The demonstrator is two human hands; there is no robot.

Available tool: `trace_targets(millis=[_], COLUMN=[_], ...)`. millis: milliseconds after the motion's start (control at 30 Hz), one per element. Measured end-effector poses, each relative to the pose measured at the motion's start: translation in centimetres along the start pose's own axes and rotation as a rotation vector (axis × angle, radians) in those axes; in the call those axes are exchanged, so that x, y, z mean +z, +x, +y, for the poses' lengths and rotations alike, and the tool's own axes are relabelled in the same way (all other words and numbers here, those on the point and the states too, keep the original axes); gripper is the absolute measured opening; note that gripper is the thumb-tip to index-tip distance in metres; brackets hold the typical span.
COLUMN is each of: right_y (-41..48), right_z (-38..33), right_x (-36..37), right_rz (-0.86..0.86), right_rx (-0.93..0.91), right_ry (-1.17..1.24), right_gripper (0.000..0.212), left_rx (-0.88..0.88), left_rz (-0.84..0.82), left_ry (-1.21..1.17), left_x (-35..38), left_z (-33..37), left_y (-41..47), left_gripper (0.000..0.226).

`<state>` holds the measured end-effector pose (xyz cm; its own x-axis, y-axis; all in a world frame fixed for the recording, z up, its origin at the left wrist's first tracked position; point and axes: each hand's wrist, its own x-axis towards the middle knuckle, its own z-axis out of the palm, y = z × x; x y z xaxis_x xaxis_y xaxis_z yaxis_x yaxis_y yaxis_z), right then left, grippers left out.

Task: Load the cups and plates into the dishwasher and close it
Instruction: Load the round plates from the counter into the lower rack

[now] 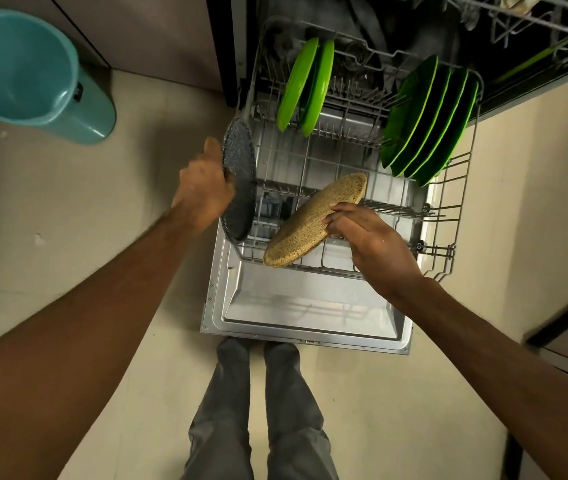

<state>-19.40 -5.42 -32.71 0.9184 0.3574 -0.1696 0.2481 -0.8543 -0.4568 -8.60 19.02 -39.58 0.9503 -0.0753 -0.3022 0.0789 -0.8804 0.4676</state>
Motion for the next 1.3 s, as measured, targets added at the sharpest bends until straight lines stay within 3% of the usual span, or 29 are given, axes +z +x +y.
trace_targets(millis=[600, 867, 1300], right_y=[1.6, 1.5, 0.2], right_z=[0.4, 0.4, 0.9], right_x=[0.4, 0.4, 0.6], right_rz=[0.036, 0.052, 0.073], right_rx=[-0.027, -0.041, -0.04], right_ry=[-0.005, -0.002, -0.003], right_gripper=[0.036, 0.035, 0.026], left_rx=[0.047, 0.123, 0.004], left_rz=[-0.111, -0.065, -0.065], left_ry=[0.053, 0.079, 0.021], left_x=[-0.6, -1.8, -0.1], left_z=[-0.7, 1.1, -0.3], left_y=[1.1, 2.4, 1.6], left_gripper=[0.033, 0.031, 0.036])
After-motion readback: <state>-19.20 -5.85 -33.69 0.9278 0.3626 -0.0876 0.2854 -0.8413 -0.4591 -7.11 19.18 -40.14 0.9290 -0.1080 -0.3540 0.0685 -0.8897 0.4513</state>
